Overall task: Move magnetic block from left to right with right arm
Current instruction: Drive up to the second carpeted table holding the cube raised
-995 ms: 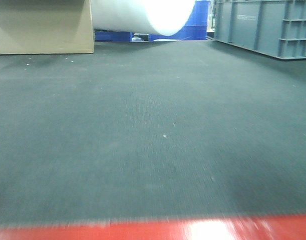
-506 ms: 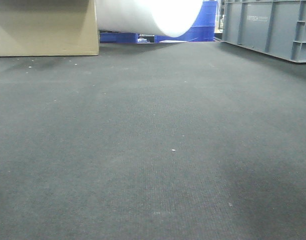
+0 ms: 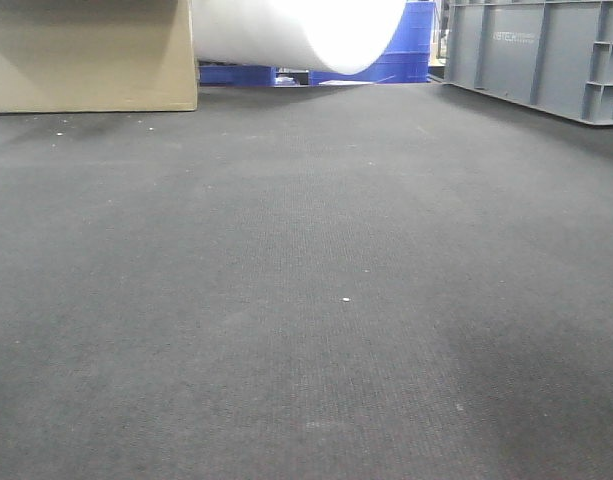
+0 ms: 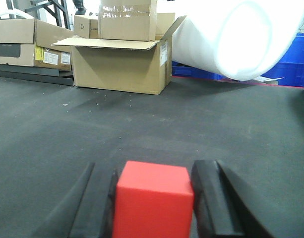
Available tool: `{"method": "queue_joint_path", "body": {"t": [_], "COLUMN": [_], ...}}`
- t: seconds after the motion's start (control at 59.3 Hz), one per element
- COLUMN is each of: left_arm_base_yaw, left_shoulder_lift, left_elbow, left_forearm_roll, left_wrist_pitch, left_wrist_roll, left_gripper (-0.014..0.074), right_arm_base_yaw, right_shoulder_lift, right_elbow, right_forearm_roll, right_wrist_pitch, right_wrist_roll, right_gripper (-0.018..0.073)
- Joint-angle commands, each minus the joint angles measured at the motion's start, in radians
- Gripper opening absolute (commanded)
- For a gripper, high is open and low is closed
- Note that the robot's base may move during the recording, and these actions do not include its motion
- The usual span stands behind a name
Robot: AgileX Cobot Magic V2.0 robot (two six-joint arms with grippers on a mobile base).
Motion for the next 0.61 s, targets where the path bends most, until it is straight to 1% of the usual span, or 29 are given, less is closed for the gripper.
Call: {"method": "queue_joint_path", "body": {"t": [0.0, 0.304, 0.455, 0.59], "left_arm_base_yaw": [-0.002, -0.002, -0.002, -0.002], "left_shoulder_lift": [-0.013, -0.013, -0.013, -0.013], "left_elbow": [0.010, 0.010, 0.010, 0.010], "left_forearm_roll": [0.000, 0.000, 0.000, 0.000], "left_wrist_pitch": [-0.090, -0.090, -0.090, -0.090], "left_wrist_roll": [-0.004, -0.004, -0.004, -0.004], "left_gripper": [-0.0116, -0.0116, -0.0116, -0.0116], "right_arm_base_yaw": [-0.001, -0.001, -0.001, 0.000], "right_shoulder_lift": [0.013, 0.039, 0.159, 0.340], "right_elbow": [-0.028, -0.036, -0.107, -0.211], "right_forearm_roll": [-0.016, 0.007, 0.024, 0.026], "right_wrist_pitch": [-0.087, -0.061, -0.036, -0.026], "right_wrist_roll": [-0.008, -0.008, -0.008, -0.031], "right_gripper": [0.0124, 0.0124, 0.0124, 0.0123]}}
